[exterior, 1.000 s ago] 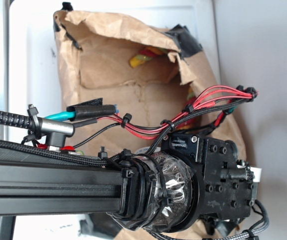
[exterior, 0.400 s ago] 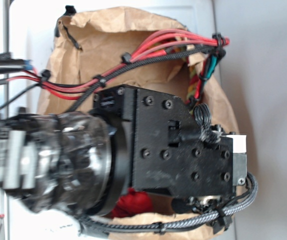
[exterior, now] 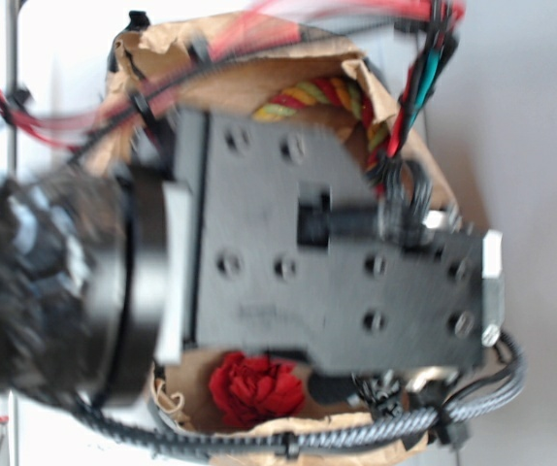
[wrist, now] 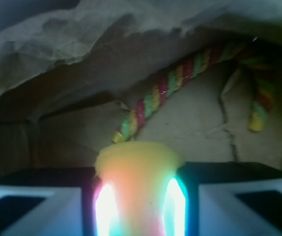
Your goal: Grab the green sponge.
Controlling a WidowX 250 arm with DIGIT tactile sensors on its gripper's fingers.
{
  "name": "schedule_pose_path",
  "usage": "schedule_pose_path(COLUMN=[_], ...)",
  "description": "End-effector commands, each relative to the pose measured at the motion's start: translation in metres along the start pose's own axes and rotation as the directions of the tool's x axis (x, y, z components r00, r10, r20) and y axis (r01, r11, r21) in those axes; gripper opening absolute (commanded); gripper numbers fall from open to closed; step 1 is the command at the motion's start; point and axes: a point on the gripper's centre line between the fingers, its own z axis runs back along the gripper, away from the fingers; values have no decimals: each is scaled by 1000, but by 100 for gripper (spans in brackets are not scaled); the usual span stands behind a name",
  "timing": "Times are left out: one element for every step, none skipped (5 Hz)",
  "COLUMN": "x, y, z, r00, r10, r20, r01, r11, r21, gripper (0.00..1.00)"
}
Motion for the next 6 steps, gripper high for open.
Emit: schedule_pose_path(x=[13, 9, 4, 2, 1, 3], y=[24, 22, 20, 17, 14, 12], z=[56, 65, 71, 68, 66, 65], r00=[963, 946, 930, 928, 926, 925], r10=[-228, -298, -345, -348, -345, -349], r20=[147, 132, 126, 132, 151, 152], r01=[242, 304, 355, 360, 358, 361], r11=[967, 952, 932, 930, 932, 931], r21=[-84, -28, -77, -78, -64, -58], gripper=[0, 0, 0, 0, 0, 0])
